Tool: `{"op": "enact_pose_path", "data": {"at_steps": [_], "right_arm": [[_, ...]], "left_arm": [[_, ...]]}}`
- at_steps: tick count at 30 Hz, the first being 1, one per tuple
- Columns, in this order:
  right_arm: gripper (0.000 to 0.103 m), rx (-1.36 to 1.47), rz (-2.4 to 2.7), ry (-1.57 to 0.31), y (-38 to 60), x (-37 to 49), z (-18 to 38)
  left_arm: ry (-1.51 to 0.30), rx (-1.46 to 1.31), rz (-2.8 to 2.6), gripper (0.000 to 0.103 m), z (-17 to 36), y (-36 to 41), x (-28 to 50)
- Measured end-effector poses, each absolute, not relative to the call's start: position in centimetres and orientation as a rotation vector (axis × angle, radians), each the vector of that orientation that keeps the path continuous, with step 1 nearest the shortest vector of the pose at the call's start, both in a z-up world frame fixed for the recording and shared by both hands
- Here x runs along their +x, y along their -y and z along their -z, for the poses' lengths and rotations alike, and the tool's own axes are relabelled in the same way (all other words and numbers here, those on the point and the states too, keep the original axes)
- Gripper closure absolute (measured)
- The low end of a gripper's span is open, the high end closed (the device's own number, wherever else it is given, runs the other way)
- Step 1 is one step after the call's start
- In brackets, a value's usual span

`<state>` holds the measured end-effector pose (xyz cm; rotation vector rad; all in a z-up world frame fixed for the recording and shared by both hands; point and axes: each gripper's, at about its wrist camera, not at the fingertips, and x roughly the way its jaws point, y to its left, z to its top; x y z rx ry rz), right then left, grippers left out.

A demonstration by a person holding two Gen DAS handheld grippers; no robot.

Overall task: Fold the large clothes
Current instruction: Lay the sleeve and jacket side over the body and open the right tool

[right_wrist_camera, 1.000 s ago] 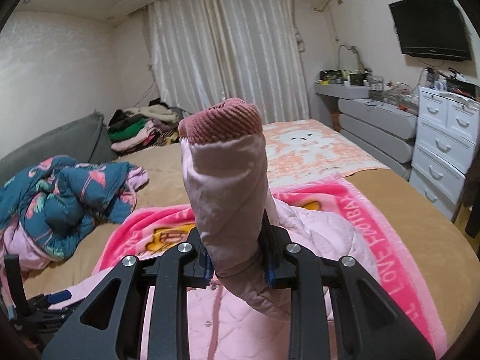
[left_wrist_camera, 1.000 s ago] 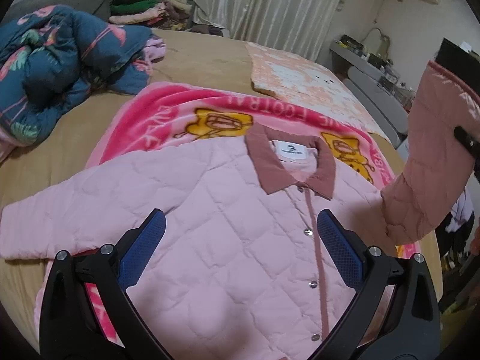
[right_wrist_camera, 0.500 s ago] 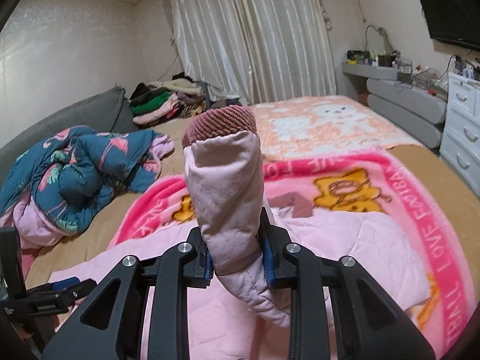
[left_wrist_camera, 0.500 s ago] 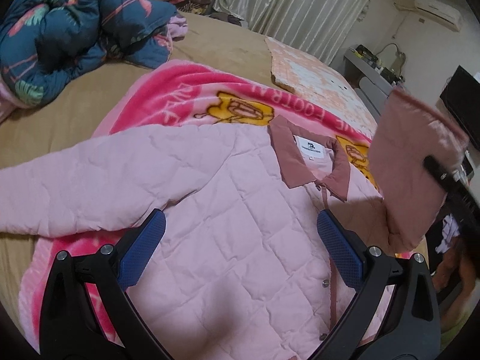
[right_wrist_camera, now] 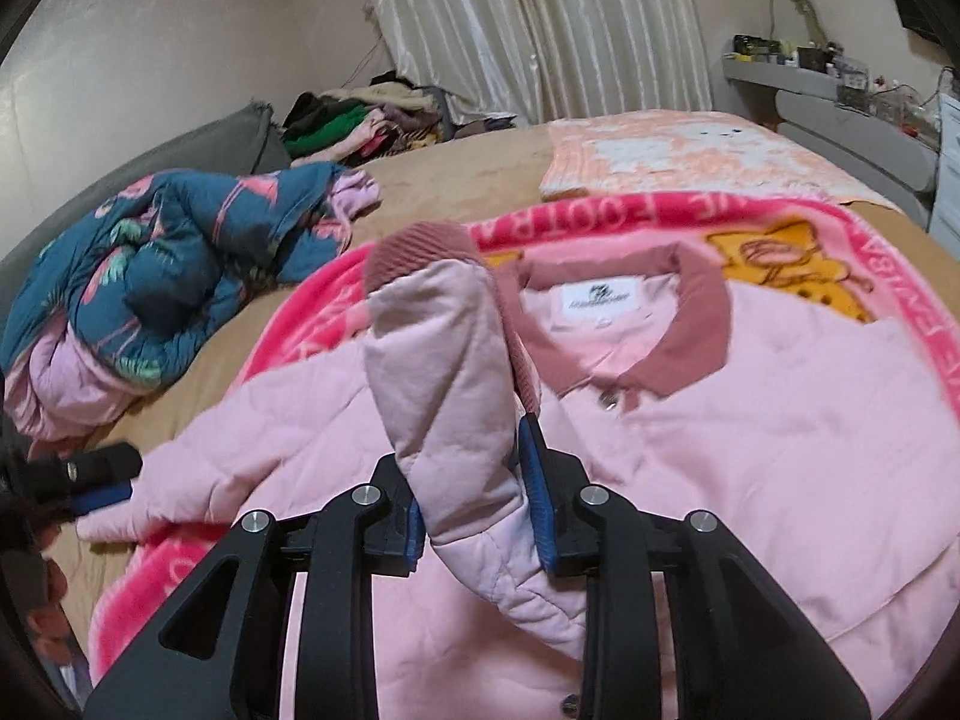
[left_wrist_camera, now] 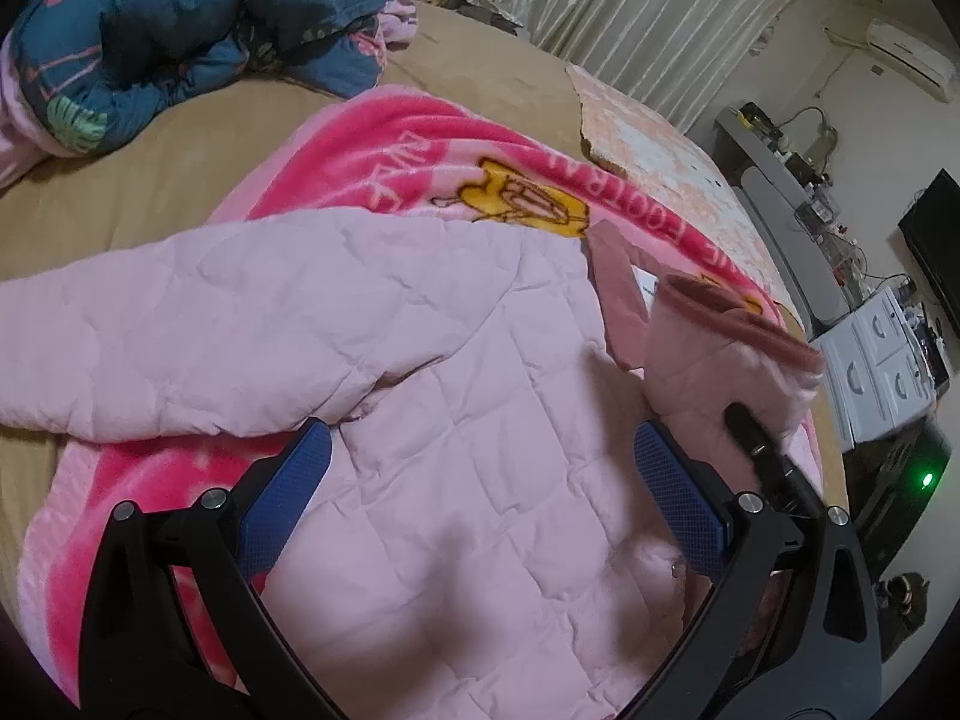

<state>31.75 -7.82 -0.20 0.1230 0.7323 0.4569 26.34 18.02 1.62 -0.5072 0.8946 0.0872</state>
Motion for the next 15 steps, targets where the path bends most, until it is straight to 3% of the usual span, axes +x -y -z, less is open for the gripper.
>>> {"op": "enact_pose_path", "data": {"at_steps": [2,7,10,15], "right_arm": [[0.068,0.126,-0.489,-0.761,7.1,31.4,1.0],[0.031,0.085,-0.572,-0.828,5.1,29.7,2.6],[0.014,0.111,-0.6,-0.85,5.3,28.5,2.5],[0.008,0.129,-0.624,-0.798,8.4,26.1,0.4]], "left_arm": [[-0.899,-0.525,-0.083,0.008,-1.3,-18.0,26.3],[-0.919,-0.572,-0.072,0.008,-0.6,-17.7,26.3],[-0.932,-0.572,-0.063,0.008,-0.4,-17.0,26.3],[-0.983,-0.585,-0.029,0.008,0.9,-15.4,27.1]]}}
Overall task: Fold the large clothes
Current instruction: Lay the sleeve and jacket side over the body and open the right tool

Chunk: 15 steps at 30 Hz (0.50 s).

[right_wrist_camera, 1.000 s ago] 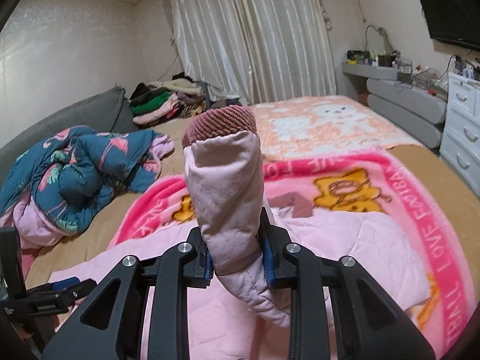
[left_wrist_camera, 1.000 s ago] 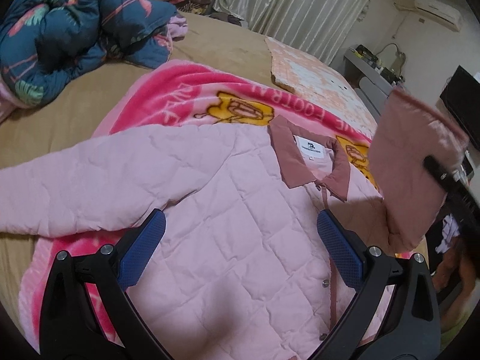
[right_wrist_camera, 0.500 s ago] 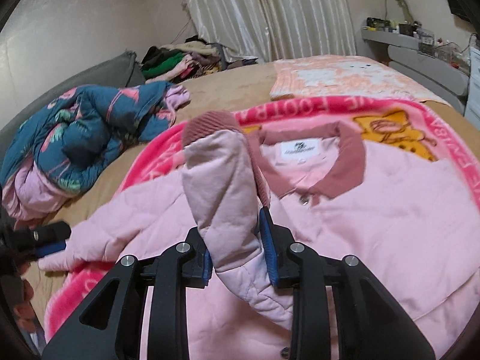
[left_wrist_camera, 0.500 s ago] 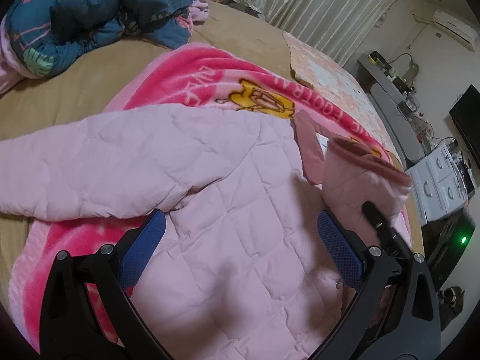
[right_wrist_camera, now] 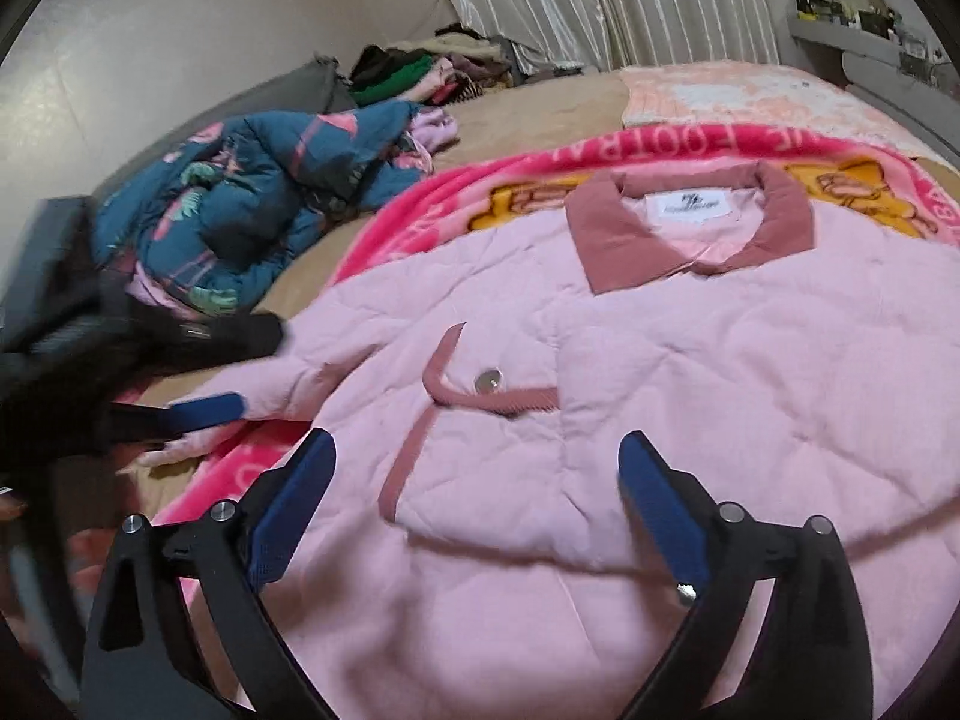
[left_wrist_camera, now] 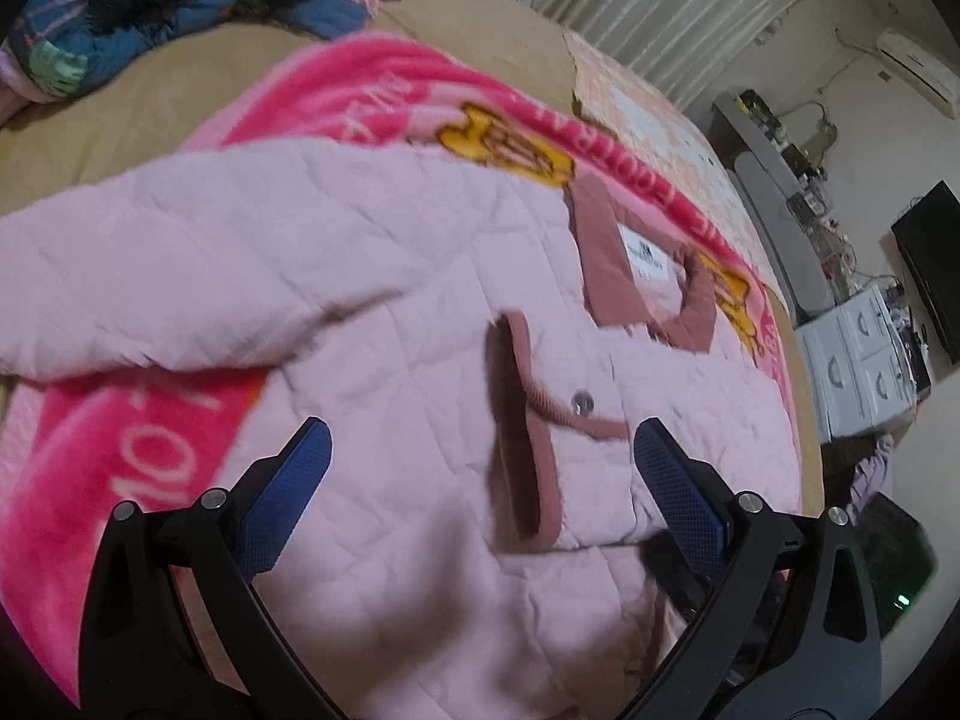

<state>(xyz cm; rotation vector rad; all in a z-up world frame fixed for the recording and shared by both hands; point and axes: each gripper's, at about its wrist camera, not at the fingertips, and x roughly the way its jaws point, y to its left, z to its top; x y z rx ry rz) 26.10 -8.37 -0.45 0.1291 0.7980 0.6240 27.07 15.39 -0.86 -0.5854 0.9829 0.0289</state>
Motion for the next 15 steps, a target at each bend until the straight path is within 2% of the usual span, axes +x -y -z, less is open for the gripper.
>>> {"op": "enact_pose_path", "data": {"at_steps": [6,15], "right_arm": [[0.008,0.023,-0.451,-0.742,14.1,25.6,-0.9],[0.012,0.156,-0.241,-0.743,24.9,26.2,-0.3]], "left_arm": [[-1.079,-0.637,0.027,0.008,4.0,-12.4,28.0],[-1.12,-0.689,0.082,0.011,6.8,-8.5,29.3]]}}
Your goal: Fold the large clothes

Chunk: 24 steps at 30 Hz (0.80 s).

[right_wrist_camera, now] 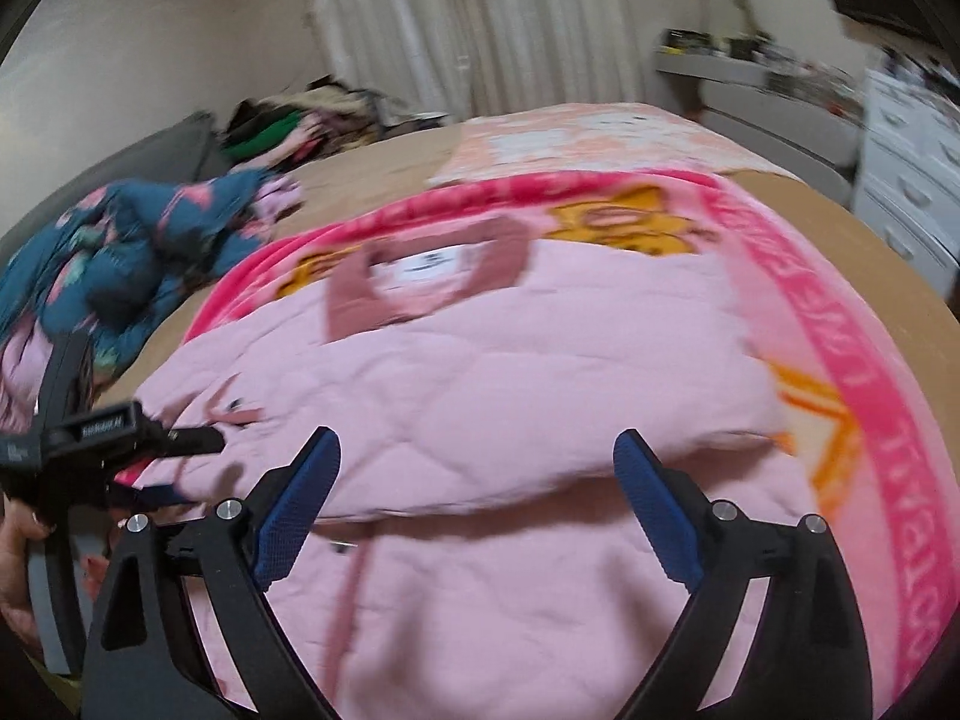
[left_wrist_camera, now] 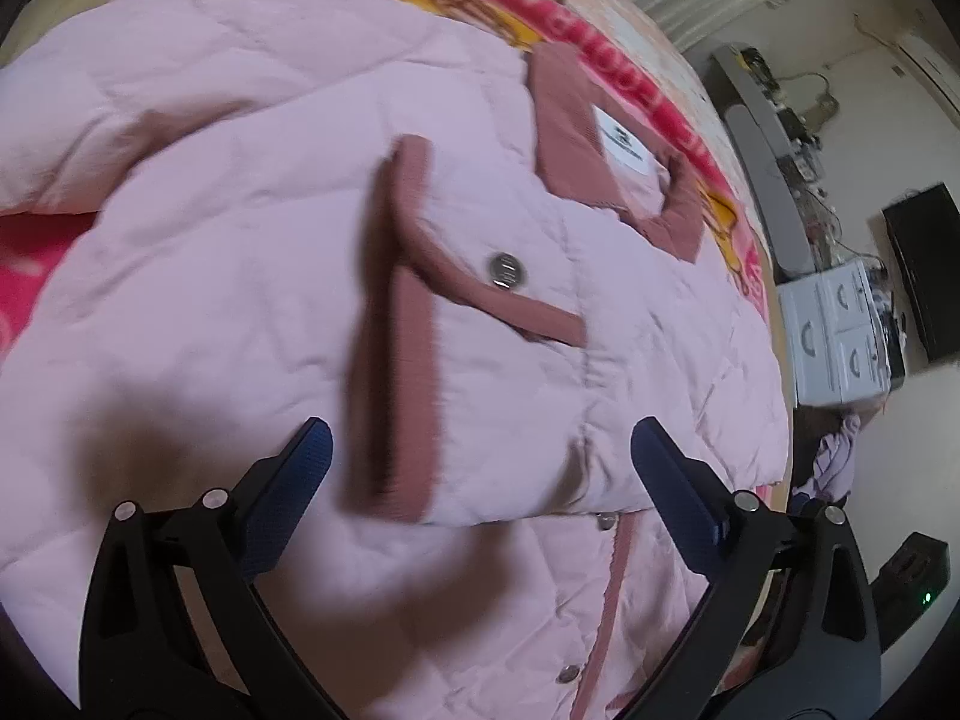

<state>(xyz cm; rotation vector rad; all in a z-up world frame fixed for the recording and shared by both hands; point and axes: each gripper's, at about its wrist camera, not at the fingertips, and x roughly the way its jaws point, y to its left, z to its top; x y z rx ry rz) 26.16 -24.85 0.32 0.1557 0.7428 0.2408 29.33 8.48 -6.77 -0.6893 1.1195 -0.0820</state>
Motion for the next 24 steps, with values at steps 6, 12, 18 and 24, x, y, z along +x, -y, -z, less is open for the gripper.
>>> {"op": "enact_pose_path", "data": {"at_steps": [6,12,18,24], "right_arm": [[0.015,0.235,-0.144,-0.74,29.6,25.4,0.6],[0.015,0.308,-0.086,-0.773,32.2,24.4,2.4],[0.015,0.299,-0.07,-0.744,33.0,24.4,1.4],[0.015,0.277,-0.089,-0.72,32.4,25.8,0.4]], "left_arm": [[-1.115,-0.538,0.086,0.033,6.4,-6.1,30.2],[-1.026,-0.403,0.086,0.085,4.6,-5.9,30.5],[-0.932,-0.289,0.106,0.088,-0.1,-5.5,31.7],[-0.84,-0.268,0.07,0.088,-3.0,-7.8,31.7]]}}
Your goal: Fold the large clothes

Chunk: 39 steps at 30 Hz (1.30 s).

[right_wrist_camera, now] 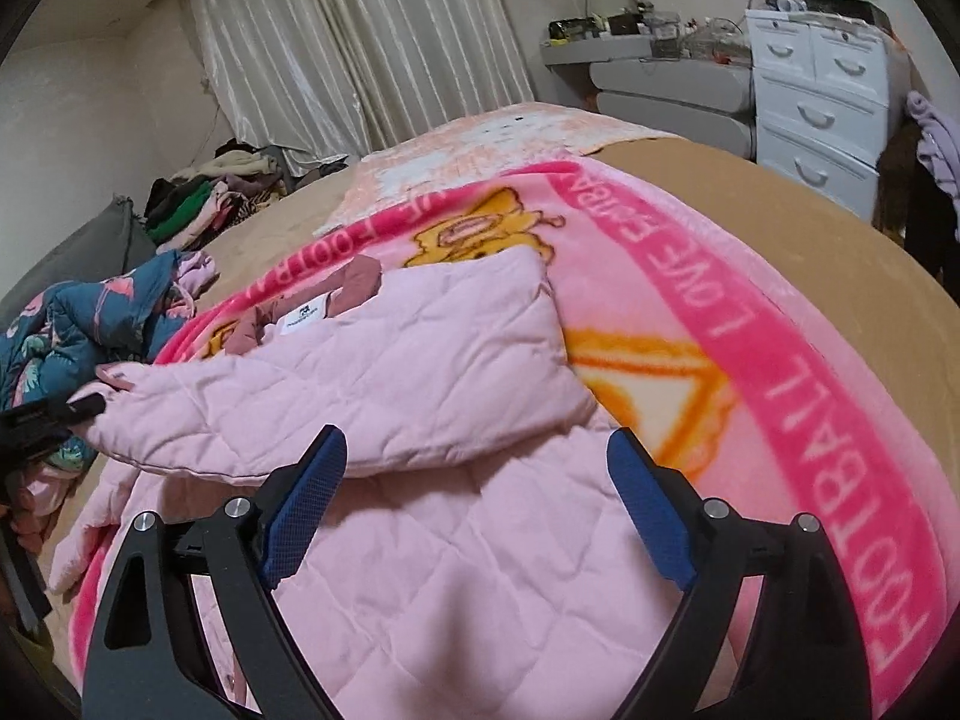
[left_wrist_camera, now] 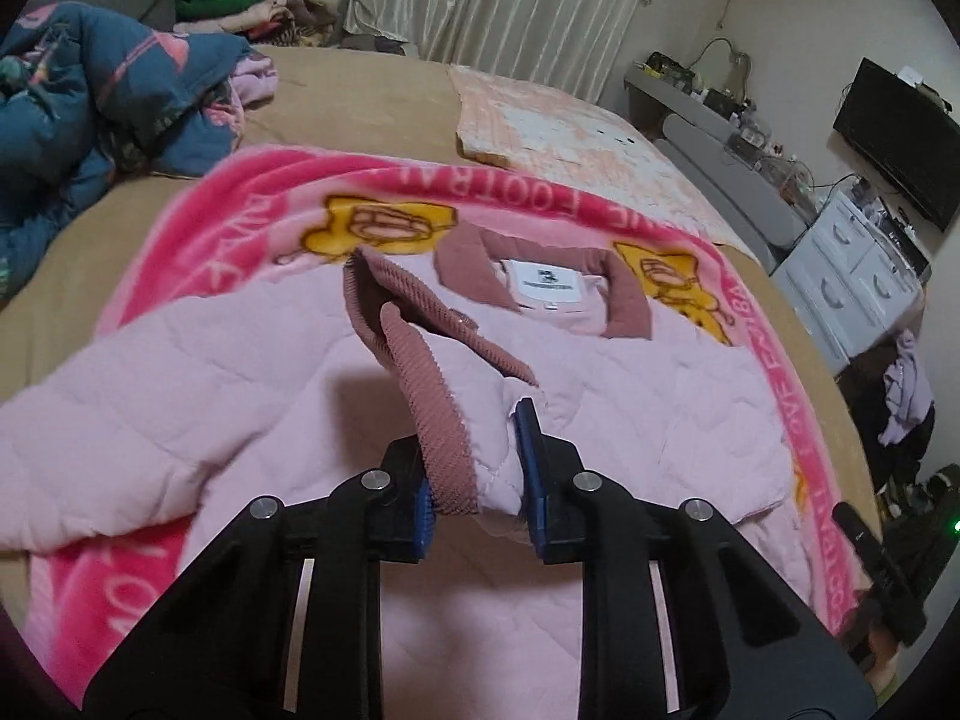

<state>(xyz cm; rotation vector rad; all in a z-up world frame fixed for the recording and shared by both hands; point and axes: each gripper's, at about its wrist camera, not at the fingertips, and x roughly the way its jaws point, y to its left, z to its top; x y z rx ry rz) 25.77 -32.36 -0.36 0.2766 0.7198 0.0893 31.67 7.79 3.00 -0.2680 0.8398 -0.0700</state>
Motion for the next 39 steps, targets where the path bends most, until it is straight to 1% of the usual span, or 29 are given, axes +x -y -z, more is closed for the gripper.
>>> {"op": "enact_pose_path", "data": {"at_steps": [6,12,17,21,25,30,33,34,36,37,38,39], "right_arm": [[0.015,0.229,-0.15,-0.736,29.3,27.6,0.2],[0.015,0.176,-0.224,-0.772,25.9,30.4,0.1],[0.015,0.116,-0.214,-0.848,24.4,32.9,1.9],[0.014,0.072,-0.134,-0.994,24.7,35.1,6.1],[0.013,0.048,-0.103,-0.988,24.2,34.7,6.9],[0.012,0.108,-0.117,-0.956,24.5,33.3,5.7],[0.008,0.156,-0.141,-0.923,25.0,32.3,4.6],[0.007,0.166,-0.147,-0.917,24.9,32.0,4.3],[0.006,0.175,-0.156,-0.908,24.6,31.6,3.6],[0.006,0.176,-0.163,-0.9,24.4,31.3,3.3],[0.006,0.173,-0.171,-0.894,24.2,31.1,3.0],[0.006,0.169,-0.176,-0.89,23.9,30.9,2.7]], "left_arm": [[-0.954,-0.281,0.009,0.088,2.5,-9.5,32.0],[-0.988,-0.251,-0.019,0.087,5.8,-9.8,31.4],[-0.985,-0.253,-0.017,0.085,6.1,-9.9,31.3],[-0.982,-0.244,-0.014,0.083,6.4,-9.9,31.0],[-0.985,-0.229,-0.008,0.082,6.1,-9.7,30.8],[-0.982,-0.218,-0.007,0.079,5.4,-9.7,30.4],[-0.977,-0.208,-0.004,0.079,4.6,-9.7,29.9],[-0.973,-0.206,-0.005,0.077,4.3,-9.9,29.7],[-0.975,-0.213,-0.001,0.068,3.9,-10.1,29.2],[-0.979,-0.217,-0.005,0.06,3.7,-10.3,29.0],[-0.978,-0.221,-0.008,0.054,3.5,-10.5,28.7],[-0.971,-0.222,-0.011,0.052,3.2,-10.7,28.3]]}}
